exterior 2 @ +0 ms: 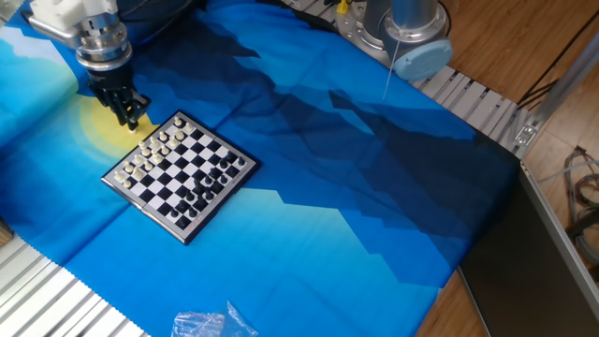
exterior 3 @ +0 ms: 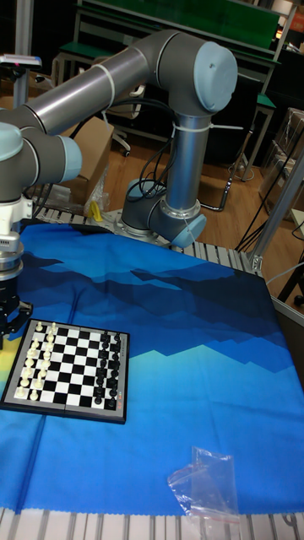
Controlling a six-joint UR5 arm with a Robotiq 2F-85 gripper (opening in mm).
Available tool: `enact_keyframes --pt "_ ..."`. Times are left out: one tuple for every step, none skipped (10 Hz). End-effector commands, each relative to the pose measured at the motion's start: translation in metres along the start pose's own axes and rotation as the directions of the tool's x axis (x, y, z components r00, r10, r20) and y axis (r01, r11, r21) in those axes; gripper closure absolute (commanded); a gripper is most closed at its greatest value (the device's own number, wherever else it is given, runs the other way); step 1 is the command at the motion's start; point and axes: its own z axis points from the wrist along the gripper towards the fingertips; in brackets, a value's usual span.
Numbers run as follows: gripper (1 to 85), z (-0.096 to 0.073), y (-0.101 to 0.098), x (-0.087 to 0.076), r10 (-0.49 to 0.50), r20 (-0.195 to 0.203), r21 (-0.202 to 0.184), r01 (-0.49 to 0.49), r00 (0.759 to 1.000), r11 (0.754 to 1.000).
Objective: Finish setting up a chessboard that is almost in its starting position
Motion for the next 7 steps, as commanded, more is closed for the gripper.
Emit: enact_keyframes --pt "59.0 -0.0007 0.0014 -0.0022 0.008 0.01 -0.01 -0.007 1.0 1.0" --pt "59.0 0.0002 0.0014 -0.0024 0.008 0.01 -0.01 -0.007 1.0 1.0" --pt "59.0 0.0007 0.0015 -0.0022 0.009 0.009 -0.009 -0.009 1.0 1.0" --pt "59.0 0.0008 0.0016 -0.0025 0.009 0.011 -0.008 -0.009 1.0 1.0" --pt "59.3 0.0009 0.0017 -0.0024 0.009 0.011 -0.008 -0.009 1.0 1.0" --pt "61.0 0.0013 0.0012 -0.0022 0.011 0.01 -0.006 -0.011 1.0 1.0" --pt "62.3 0.0017 0.0009 -0.0017 0.017 0.008 -0.003 -0.017 1.0 1.0"
